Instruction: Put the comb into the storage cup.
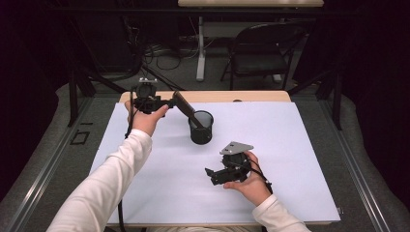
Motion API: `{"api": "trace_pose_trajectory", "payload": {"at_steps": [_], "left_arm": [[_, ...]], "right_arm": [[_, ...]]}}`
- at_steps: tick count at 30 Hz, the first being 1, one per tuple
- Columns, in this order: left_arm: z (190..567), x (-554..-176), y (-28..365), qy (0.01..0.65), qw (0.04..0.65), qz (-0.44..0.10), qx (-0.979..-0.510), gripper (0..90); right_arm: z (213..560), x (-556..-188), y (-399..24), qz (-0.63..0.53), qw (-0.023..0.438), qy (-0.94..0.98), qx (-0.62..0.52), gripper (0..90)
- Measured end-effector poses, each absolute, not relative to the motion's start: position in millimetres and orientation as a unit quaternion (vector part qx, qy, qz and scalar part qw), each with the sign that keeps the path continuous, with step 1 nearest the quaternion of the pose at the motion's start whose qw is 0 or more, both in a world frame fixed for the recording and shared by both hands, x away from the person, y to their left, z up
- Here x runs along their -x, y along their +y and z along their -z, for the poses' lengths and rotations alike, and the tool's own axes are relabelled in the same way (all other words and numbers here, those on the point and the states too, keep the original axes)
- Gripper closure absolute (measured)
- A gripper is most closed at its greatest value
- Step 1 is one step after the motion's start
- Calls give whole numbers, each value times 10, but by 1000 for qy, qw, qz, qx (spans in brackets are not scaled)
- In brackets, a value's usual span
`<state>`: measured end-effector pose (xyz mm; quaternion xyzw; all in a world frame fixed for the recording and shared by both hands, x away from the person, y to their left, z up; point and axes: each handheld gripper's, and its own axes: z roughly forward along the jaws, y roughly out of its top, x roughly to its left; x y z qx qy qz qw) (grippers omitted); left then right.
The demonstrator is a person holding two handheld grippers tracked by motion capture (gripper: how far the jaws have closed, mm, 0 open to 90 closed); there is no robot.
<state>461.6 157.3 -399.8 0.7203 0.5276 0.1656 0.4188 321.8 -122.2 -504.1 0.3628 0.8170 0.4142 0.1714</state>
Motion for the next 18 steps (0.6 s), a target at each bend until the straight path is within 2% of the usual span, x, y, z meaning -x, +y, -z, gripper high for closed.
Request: {"api": "trace_pose_trajectory", "payload": {"at_steps": [18], "left_arm": [[3950, -4558, 1681, 467, 410, -178, -763, 315]], "right_arm": [[5043, -3222, -1217, -413, 170, 817, -364, 0]]}}
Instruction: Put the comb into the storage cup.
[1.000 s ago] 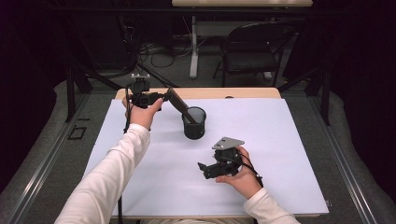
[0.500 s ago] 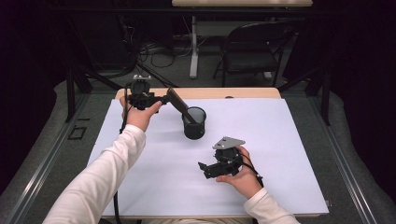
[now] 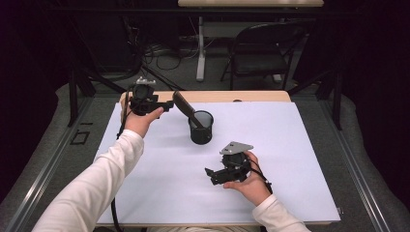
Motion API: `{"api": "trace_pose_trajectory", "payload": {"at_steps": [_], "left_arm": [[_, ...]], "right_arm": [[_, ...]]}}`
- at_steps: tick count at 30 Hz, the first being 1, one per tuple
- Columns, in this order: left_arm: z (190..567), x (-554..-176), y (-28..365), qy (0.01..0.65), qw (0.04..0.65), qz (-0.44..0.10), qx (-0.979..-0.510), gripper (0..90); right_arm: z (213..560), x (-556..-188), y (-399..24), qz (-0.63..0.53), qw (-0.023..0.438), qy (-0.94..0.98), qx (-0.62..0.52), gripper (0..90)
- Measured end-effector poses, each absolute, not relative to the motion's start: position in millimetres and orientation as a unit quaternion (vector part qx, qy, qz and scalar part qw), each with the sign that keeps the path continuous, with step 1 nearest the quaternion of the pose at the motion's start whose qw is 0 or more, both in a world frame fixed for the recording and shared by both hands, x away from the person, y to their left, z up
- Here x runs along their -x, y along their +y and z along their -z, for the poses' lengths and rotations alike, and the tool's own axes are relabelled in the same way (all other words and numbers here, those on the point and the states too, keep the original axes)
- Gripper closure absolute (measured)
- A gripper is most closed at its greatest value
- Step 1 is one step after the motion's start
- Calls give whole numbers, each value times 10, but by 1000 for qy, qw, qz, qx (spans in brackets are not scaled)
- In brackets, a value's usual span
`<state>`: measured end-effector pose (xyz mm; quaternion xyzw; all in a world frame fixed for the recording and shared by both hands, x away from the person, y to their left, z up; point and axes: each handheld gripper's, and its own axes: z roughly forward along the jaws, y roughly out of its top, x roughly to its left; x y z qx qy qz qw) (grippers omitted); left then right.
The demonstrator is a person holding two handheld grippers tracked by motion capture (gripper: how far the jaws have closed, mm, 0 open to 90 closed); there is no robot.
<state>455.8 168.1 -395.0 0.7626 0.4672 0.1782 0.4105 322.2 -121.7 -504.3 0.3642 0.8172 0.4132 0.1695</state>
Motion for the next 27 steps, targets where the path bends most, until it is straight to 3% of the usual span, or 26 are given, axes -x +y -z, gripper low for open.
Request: {"api": "trace_pose_trajectory", "payload": {"at_steps": [10, 19, 27], "left_arm": [[3942, -4478, 1713, 469, 399, -161, -772, 308], [3923, -4396, 1700, 445, 412, -148, -781, 181], [3899, -4299, 1695, 419, 426, -142, -789, 160]], "right_arm": [[5038, -3225, -1214, -416, 169, 817, -363, 0], [5040, -3219, -1217, -415, 168, 818, -362, 0], [5032, -3213, -1225, -417, 168, 816, -363, 0]]}}
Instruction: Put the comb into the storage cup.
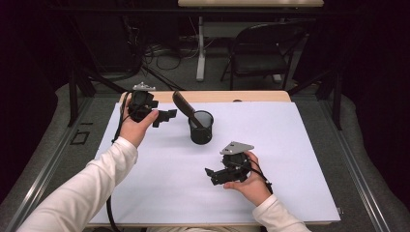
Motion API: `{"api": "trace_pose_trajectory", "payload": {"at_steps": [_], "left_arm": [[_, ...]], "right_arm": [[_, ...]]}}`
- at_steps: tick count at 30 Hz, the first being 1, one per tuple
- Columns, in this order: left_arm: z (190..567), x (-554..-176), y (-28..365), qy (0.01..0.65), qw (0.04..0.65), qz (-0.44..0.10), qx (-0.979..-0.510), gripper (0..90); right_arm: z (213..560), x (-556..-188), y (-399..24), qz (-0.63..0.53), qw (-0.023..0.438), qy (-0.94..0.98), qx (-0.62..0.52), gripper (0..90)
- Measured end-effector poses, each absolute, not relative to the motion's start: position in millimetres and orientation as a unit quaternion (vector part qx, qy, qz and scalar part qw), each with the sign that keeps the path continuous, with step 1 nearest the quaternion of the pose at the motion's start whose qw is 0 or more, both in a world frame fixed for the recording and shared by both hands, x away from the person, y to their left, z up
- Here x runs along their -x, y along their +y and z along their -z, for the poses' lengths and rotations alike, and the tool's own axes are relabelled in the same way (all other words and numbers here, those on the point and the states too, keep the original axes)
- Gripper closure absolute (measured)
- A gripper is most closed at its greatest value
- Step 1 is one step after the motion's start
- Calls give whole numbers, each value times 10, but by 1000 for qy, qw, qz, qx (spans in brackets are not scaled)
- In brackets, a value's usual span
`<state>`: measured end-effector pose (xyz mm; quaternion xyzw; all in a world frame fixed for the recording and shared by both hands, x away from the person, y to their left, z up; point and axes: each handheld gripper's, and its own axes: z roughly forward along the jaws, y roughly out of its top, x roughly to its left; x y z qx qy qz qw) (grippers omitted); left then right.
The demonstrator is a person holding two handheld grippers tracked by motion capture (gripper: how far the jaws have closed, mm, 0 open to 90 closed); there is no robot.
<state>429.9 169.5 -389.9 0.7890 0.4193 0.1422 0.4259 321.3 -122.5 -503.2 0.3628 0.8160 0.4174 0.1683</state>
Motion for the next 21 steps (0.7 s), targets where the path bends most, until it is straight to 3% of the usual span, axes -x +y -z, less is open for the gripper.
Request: {"api": "trace_pose_trajectory", "payload": {"at_steps": [21], "left_arm": [[3885, -4097, 1543, 373, 454, -128, -799, 161]], "right_arm": [[5007, -3184, -1267, -419, 177, 811, -368, 0]]}}
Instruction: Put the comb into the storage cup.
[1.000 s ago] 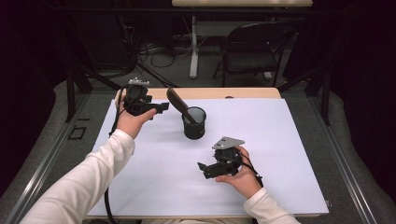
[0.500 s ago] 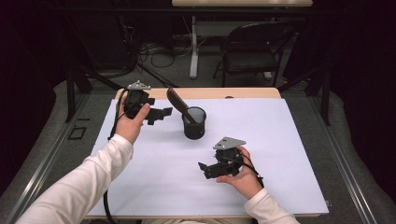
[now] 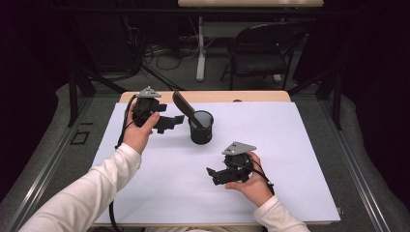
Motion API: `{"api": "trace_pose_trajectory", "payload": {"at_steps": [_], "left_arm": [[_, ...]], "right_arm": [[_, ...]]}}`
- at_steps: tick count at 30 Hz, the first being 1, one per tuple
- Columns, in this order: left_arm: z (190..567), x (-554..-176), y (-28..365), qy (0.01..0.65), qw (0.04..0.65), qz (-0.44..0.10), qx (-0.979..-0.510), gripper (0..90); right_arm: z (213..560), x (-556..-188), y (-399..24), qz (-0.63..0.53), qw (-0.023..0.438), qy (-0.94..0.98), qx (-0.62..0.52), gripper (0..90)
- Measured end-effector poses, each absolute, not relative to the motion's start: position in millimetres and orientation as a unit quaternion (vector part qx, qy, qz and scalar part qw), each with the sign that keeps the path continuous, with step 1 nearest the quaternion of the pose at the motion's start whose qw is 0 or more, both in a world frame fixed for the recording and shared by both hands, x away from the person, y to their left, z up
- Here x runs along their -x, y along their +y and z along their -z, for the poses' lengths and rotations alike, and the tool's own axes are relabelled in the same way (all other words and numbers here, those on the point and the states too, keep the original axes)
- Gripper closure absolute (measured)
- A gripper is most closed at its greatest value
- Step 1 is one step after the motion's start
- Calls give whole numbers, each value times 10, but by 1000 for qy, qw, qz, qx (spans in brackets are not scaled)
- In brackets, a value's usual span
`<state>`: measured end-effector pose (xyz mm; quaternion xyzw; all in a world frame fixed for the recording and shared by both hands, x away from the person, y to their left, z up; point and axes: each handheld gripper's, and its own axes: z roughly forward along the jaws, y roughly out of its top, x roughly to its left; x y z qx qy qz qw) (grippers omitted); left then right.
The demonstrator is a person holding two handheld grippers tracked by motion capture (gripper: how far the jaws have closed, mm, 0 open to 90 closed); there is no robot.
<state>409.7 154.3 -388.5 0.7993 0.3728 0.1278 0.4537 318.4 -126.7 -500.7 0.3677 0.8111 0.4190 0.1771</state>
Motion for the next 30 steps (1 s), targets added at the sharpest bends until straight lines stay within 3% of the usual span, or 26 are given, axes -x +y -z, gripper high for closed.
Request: {"api": "trace_pose_trajectory", "payload": {"at_steps": [30], "left_arm": [[3843, -3762, 1609, 343, 468, -105, -808, 161]], "right_arm": [[4891, -3169, -1344, -432, 180, 802, -372, 0]]}}
